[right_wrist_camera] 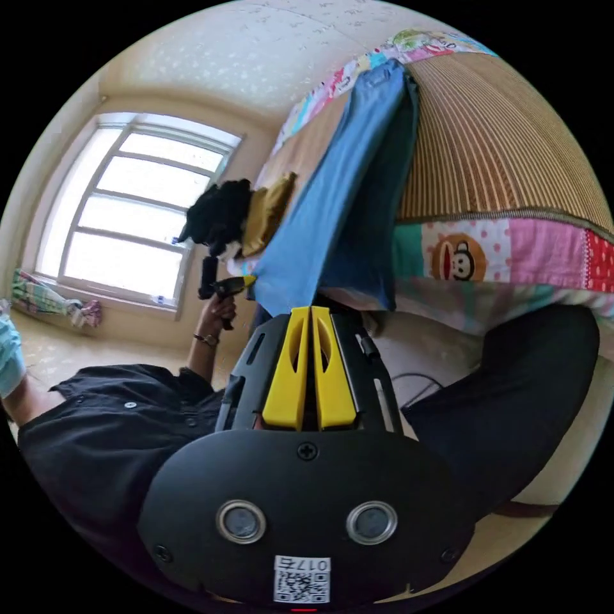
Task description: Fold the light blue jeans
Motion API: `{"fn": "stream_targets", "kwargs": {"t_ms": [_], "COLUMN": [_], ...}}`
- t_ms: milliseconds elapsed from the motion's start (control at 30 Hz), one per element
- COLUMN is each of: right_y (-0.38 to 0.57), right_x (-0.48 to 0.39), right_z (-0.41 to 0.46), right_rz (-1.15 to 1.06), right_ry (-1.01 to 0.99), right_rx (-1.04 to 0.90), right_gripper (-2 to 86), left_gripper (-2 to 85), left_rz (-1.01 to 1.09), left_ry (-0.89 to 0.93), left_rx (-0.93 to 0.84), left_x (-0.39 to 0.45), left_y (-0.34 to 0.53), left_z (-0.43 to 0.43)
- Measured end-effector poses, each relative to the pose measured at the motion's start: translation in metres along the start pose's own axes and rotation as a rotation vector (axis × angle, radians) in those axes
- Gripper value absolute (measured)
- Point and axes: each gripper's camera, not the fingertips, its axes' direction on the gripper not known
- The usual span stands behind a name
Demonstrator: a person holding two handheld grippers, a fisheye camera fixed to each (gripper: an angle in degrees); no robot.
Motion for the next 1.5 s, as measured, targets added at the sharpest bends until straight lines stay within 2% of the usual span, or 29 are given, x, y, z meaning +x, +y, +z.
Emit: {"fn": "stream_targets", "kwargs": {"t_ms": [133,200,267,400,567,700,767,867,967,1033,1100,1200,1267,1367,1500], "right_y": [-0.004,-0.011,-0.016,-0.037,-0.077,-0.091,-0.083,-0.064,-0.042,-0.034,-0.033,-0.052,-0.073,-0.111,-0.152], "right_x": [0.037,0.056,0.059,0.042,0.041,0.042,0.038,0.038,0.045,0.058,0.065,0.067,0.072,0.088,0.113], "right_z": [0.041,0.054,0.047,0.019,0.037,0.068,0.061,0.037,0.024,0.016,-0.017,-0.068,-0.086,-0.099,-0.097], "right_rz": [0.083,0.152,0.175,0.120,0.058,0.067,0.046,0.073,0.106,0.164,0.196,0.157,0.134,0.120,0.184], "right_ry": [0.057,0.108,0.125,0.144,0.193,0.240,0.239,0.238,0.286,0.218,0.065,-0.056,-0.042,0.000,0.003], "right_rx": [-0.087,-0.131,-0.086,0.074,0.081,-0.062,-0.065,-0.099,-0.234,-0.289,-0.192,-0.006,0.051,0.098,0.076], "right_gripper": [1.4,2.2,3.6,9.1,9.3,3.7,3.0,2.5,2.6,3.0,3.8,5.8,7.5,10.0,10.8], "left_gripper": [0.7,3.0,7.5,9.1,10.0,6.1,1.4,0.6,1.9,4.2,6.3,7.4,9.3,11.9,11.2], "left_rz": [-0.115,-0.201,-0.243,-0.166,-0.046,-0.064,-0.088,-0.096,-0.114,-0.131,-0.112,-0.051,-0.004,-0.043,-0.087], "left_ry": [-0.164,-0.153,-0.175,-0.287,-0.234,-0.227,-0.314,-0.295,-0.243,-0.213,-0.170,-0.088,-0.082,-0.106,-0.139], "left_rx": [-0.092,-0.086,-0.080,0.082,0.170,0.083,0.039,-0.051,-0.202,-0.256,-0.211,-0.020,0.102,0.141,0.174], "left_x": [-0.030,-0.042,-0.041,-0.016,-0.017,-0.022,-0.015,-0.001,0.010,0.013,0.021,0.036,0.035,0.009,-0.023], "left_y": [0.004,0.007,0.009,0.005,-0.029,-0.040,-0.031,-0.013,0.008,0.015,0.014,-0.010,-0.045,-0.095,-0.133], "left_z": [0.038,0.047,0.047,0.022,0.029,0.065,0.081,0.099,0.128,0.137,0.128,0.089,0.066,0.061,0.065]}}
